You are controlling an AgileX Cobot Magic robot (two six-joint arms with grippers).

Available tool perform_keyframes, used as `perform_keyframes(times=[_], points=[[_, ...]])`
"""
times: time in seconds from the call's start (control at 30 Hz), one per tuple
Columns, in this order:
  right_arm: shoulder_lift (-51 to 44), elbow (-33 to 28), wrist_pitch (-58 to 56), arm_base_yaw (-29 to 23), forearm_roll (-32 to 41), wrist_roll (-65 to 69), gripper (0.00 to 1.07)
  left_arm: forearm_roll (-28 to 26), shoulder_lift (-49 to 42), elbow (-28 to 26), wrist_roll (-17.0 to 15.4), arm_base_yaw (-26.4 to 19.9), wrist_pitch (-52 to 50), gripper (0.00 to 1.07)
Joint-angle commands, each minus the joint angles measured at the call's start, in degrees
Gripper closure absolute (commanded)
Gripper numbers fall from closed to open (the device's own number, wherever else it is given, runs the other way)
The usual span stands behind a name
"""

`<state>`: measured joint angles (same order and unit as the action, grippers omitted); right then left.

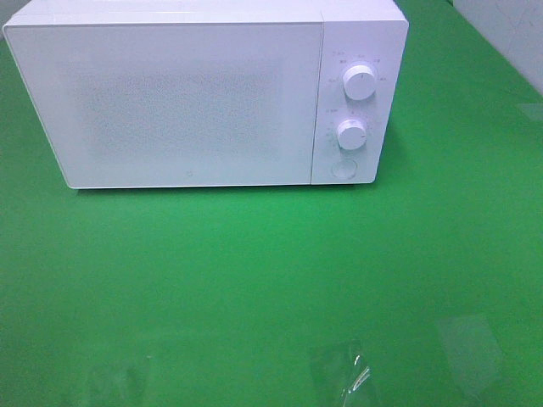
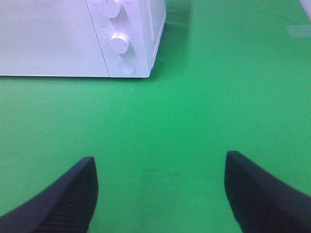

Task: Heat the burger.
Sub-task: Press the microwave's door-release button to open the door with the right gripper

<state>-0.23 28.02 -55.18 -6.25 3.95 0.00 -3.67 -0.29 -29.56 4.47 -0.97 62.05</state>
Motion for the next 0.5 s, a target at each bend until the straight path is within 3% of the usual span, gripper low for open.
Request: perform_keyframes(times=[0.03, 0.33, 0.5], points=[[-1.55, -0.11, 0.29, 0.11, -0.40, 0.00, 0.37, -0.06, -0.97, -0.06, -0.46, -0.06, -0.74, 0.07], [-1.49, 1.26, 3.09, 0.11, -0.23, 0.00, 0.37, -0.06, -0.97, -0.06, -0.46, -0.06, -0.74, 0.07], [1.60, 1.09, 11.23, 0.11, -0.29, 0.00, 0.37, -0.06, -0.97, -0.06, -0.46, -0.06, -0.74, 0.07]])
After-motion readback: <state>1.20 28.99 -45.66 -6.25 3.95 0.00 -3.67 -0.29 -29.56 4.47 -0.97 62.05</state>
